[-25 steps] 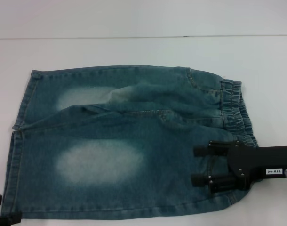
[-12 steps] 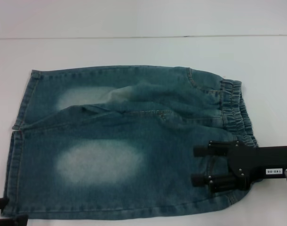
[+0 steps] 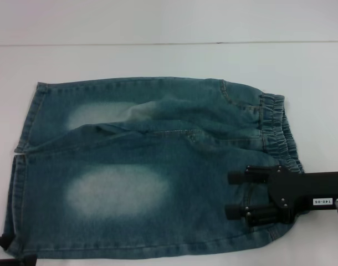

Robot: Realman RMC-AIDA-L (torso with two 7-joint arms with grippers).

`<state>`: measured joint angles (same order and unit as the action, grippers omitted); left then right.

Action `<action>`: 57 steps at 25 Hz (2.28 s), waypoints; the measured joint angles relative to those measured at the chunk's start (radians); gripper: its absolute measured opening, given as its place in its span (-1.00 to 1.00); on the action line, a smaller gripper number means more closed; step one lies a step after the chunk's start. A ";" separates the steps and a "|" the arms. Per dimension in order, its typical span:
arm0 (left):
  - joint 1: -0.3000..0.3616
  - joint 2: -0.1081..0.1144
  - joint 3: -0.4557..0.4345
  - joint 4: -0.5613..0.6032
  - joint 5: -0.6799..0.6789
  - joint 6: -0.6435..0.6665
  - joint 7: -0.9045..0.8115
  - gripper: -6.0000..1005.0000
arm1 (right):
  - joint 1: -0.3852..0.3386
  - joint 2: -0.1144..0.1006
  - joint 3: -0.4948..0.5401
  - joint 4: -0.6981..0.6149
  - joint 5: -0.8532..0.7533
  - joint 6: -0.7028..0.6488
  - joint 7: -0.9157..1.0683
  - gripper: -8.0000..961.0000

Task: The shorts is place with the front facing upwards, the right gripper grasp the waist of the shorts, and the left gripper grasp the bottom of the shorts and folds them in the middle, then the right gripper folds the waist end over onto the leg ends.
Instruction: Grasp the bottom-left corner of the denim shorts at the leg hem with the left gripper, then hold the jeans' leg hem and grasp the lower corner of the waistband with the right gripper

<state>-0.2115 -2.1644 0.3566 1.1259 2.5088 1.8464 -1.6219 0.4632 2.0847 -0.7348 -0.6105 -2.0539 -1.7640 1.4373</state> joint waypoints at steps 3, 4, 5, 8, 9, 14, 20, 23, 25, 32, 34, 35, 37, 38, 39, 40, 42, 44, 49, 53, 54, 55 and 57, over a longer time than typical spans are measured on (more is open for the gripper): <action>0.001 0.000 0.000 0.003 0.006 0.000 -0.011 0.82 | 0.000 0.000 0.000 0.000 0.000 0.000 0.000 0.97; 0.003 0.000 0.001 0.005 0.008 0.000 -0.016 0.82 | 0.000 0.000 0.000 0.000 0.000 0.000 0.000 0.97; 0.005 0.001 0.001 0.008 0.011 0.000 -0.019 0.82 | 0.000 0.000 0.000 0.000 0.000 0.000 0.000 0.97; 0.006 0.001 0.001 0.009 0.014 0.000 -0.021 0.82 | 0.000 0.000 0.000 0.000 0.000 0.000 0.000 0.96; 0.003 0.000 0.001 0.009 0.022 0.001 -0.021 0.82 | 0.000 0.000 0.000 0.000 0.000 0.000 0.000 0.97; -0.007 0.000 0.001 0.009 0.021 0.001 -0.022 0.82 | 0.000 0.000 0.000 0.000 0.000 0.001 0.000 0.97; -0.030 0.000 0.001 0.000 0.023 0.000 -0.023 0.82 | 0.001 0.000 0.000 0.000 0.000 0.001 0.000 0.97; -0.037 0.000 0.002 -0.006 0.037 -0.010 -0.025 0.82 | 0.001 0.000 0.000 0.000 0.000 0.002 0.000 0.97; -0.037 0.000 0.002 -0.006 0.039 -0.005 -0.026 0.82 | 0.000 0.000 0.000 0.000 0.000 0.002 0.000 0.97; -0.037 0.000 -0.004 0.009 0.029 0.045 -0.027 0.82 | 0.003 0.000 0.000 0.000 0.000 0.002 0.000 0.96; -0.040 0.000 -0.009 0.005 0.021 0.039 -0.038 0.82 | 0.004 0.000 0.000 0.000 0.000 0.002 0.000 0.97; -0.042 0.000 -0.008 0.002 0.021 0.028 -0.044 0.82 | 0.005 0.000 0.000 0.000 0.000 0.001 0.000 0.97; -0.044 0.000 -0.004 -0.002 0.025 0.010 -0.049 0.82 | 0.004 0.000 0.000 0.000 0.000 0.001 0.000 0.97; -0.044 0.000 -0.001 -0.006 0.029 -0.002 -0.049 0.82 | 0.004 0.000 0.000 0.000 0.000 0.001 0.000 0.97; -0.045 0.000 0.002 -0.009 0.030 -0.010 -0.050 0.82 | 0.003 0.000 0.000 0.000 0.000 0.001 0.000 0.97; -0.045 0.000 0.003 -0.011 0.031 -0.015 -0.050 0.82 | 0.002 0.000 0.000 0.000 0.000 0.001 0.000 0.97; -0.047 -0.001 0.004 -0.010 0.031 -0.025 -0.050 0.81 | 0.001 0.000 0.000 0.000 0.000 0.001 0.000 0.97; -0.048 -0.002 0.007 -0.002 0.030 -0.030 -0.050 0.80 | 0.001 0.000 0.000 0.000 0.000 0.001 0.000 0.97; -0.052 -0.002 0.029 0.021 0.029 -0.012 -0.058 0.35 | 0.000 0.000 0.000 0.000 0.000 0.001 0.000 0.97; -0.050 -0.005 0.039 0.036 0.031 -0.013 -0.059 -0.04 | 0.000 0.000 0.000 0.000 0.000 0.001 0.000 0.97; -0.050 -0.005 0.039 0.036 0.031 -0.013 -0.059 -0.07 | 0.000 0.000 0.000 0.000 0.000 0.001 0.000 0.97; -0.049 -0.006 0.039 0.036 0.030 -0.013 -0.059 -0.11 | 0.000 0.000 0.000 -0.001 0.000 0.001 0.000 0.97; -0.050 -0.006 0.039 0.036 0.027 -0.011 -0.056 -0.19 | 0.000 0.000 0.002 -0.001 0.000 0.001 0.000 0.97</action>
<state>-0.2613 -2.1702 0.3956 1.1623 2.5357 1.8351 -1.6774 0.4632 2.0846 -0.7333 -0.6119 -2.0540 -1.7627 1.4373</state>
